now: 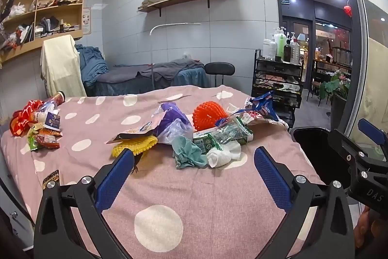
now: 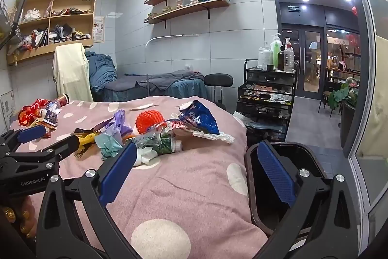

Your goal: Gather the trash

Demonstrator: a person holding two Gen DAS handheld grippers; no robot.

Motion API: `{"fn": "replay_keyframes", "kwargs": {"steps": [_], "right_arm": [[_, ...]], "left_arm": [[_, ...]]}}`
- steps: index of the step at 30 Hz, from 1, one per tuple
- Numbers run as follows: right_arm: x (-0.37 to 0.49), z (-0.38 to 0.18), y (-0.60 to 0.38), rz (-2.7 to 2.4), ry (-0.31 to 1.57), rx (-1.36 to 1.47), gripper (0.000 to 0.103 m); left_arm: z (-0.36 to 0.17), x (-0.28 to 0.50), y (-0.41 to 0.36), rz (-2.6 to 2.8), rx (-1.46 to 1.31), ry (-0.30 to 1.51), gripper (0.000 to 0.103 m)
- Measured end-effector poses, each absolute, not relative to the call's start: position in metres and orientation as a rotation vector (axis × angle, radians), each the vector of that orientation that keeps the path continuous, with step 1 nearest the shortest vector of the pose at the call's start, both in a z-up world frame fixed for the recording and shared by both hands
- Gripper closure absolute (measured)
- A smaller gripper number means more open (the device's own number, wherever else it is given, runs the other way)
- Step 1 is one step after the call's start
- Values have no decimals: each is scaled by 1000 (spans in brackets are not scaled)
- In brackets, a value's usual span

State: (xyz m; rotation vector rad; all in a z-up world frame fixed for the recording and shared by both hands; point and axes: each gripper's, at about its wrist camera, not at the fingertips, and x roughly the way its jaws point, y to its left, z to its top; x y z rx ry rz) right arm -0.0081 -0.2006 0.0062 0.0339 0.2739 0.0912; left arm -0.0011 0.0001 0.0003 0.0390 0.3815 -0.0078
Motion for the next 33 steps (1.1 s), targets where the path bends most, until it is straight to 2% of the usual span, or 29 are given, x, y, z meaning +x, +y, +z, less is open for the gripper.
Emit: {"fn": "replay_keyframes", "kwargs": {"steps": [33], "right_arm": [[0,1,-206,104,307,65,4]], "left_arm": [[-5,2,-7,-29,37,393,5]]}}
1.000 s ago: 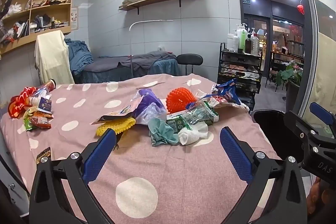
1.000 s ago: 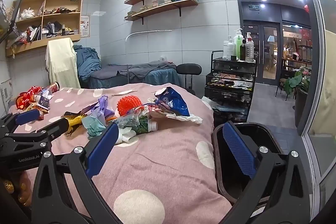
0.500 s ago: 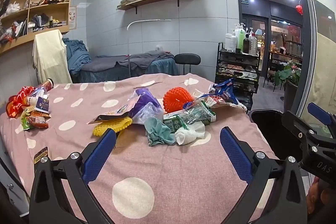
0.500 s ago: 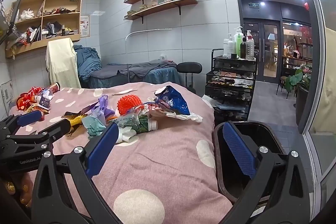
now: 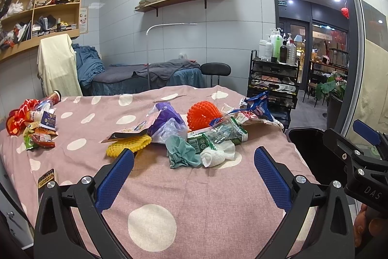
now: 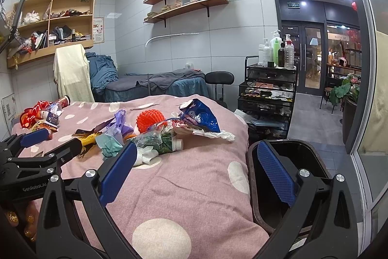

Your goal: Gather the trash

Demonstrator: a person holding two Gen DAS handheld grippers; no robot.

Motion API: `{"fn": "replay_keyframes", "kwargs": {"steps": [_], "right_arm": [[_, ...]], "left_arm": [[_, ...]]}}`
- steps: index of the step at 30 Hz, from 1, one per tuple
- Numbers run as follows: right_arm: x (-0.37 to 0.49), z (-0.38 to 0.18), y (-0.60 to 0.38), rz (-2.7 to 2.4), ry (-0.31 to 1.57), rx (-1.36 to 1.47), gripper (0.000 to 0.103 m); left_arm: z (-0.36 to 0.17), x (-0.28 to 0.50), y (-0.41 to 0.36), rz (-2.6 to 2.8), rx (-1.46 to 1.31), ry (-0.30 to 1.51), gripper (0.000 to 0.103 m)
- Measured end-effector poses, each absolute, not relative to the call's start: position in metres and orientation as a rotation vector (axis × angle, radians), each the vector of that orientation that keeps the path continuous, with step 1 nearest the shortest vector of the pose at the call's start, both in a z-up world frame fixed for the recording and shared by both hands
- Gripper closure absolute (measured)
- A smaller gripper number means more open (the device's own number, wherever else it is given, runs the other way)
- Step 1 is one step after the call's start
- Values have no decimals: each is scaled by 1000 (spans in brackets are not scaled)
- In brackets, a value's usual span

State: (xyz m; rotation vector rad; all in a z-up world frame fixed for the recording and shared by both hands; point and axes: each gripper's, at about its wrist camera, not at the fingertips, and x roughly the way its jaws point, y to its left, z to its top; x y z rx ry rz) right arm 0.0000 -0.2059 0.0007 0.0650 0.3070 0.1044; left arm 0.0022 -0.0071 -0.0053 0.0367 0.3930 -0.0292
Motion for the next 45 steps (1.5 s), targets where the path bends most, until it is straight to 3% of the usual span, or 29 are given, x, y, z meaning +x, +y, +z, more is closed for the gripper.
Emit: {"fn": "replay_keyframes", "kwargs": {"steps": [45], "right_arm": [[-1,0,-205,110,311,73,4]], "left_arm": [[-12,1,-9,-33,33,400,5]]}}
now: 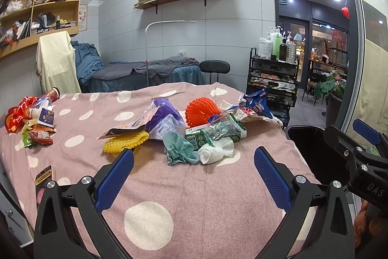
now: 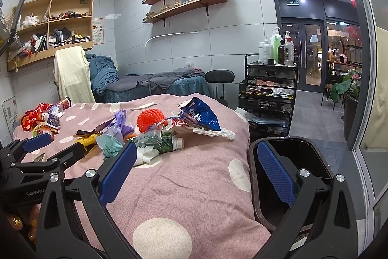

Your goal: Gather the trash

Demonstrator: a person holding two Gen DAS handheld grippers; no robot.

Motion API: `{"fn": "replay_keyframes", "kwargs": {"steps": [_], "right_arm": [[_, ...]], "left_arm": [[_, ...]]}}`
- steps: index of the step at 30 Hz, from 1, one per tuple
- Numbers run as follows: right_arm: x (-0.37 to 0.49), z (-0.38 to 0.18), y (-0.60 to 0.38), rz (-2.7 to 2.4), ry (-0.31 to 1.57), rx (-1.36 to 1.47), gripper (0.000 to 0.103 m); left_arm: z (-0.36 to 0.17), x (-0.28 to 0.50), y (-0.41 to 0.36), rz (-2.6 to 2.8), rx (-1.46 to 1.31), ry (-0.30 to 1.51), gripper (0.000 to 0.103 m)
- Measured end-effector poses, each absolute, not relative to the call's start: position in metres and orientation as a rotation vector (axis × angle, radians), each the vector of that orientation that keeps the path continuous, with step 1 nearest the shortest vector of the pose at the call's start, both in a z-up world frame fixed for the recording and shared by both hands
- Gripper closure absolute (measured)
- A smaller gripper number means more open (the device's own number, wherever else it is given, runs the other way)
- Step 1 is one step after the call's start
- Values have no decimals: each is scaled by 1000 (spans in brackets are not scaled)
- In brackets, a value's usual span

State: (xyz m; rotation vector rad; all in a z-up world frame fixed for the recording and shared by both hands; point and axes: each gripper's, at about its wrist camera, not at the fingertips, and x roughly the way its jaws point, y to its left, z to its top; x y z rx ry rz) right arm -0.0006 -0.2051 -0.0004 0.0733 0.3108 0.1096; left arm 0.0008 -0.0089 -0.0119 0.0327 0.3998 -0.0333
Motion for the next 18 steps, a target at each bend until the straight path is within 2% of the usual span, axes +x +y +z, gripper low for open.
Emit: {"fn": "replay_keyframes", "kwargs": {"steps": [18], "right_arm": [[-1,0,-206,111,316,80,4]], "left_arm": [[-14,1,-11,-35,31,406,5]]}}
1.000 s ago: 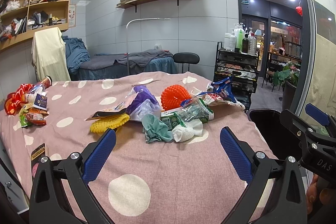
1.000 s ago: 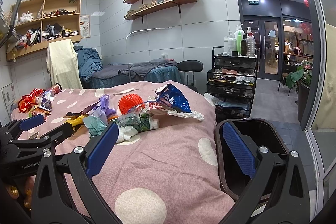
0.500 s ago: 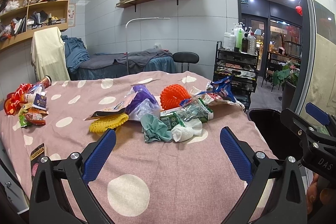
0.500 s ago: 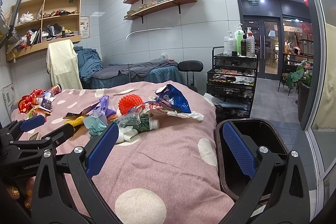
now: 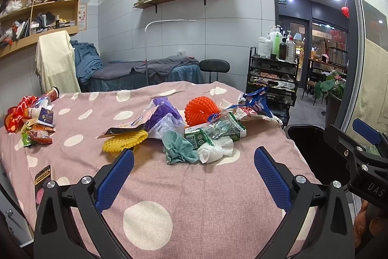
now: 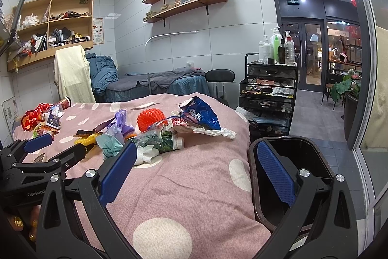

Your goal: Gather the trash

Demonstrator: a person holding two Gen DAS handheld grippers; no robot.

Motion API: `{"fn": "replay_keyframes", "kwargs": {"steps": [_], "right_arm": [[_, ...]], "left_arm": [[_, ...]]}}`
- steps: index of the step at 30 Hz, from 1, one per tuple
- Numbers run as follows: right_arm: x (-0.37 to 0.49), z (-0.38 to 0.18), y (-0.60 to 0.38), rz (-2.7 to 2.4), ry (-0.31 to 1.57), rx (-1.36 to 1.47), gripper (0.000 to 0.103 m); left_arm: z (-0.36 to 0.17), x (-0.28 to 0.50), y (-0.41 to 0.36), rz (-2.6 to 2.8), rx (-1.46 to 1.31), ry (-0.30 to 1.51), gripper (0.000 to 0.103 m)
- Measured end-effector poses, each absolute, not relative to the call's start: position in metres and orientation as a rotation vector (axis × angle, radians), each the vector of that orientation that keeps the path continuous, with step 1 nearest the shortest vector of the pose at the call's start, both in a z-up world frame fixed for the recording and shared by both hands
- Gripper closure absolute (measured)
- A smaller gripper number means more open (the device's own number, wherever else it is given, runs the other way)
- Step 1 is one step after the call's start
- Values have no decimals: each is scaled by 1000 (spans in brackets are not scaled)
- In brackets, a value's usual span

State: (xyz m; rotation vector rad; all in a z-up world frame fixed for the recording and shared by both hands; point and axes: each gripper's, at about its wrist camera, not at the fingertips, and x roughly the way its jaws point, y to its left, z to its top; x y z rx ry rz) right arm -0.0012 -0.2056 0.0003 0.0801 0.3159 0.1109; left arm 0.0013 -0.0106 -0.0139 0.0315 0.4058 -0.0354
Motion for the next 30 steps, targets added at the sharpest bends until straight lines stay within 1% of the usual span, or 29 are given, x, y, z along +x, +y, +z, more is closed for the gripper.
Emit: {"fn": "replay_keyframes", "kwargs": {"steps": [8,17,22,30], "right_arm": [[2,-4,-205,112,326,77,4],[38,-24,-204,112,494,43,4],[63,-32,-197,172,582,45,5],[87,-28,-181,219,595,0,4]], "left_arm": [[-23,5,-10,-39,31,424,5],[-46,31,27,3,-25,566,5],[-41,40,46,18,-24,589,5],[-22,74,75,34,-45,593,5]]}}
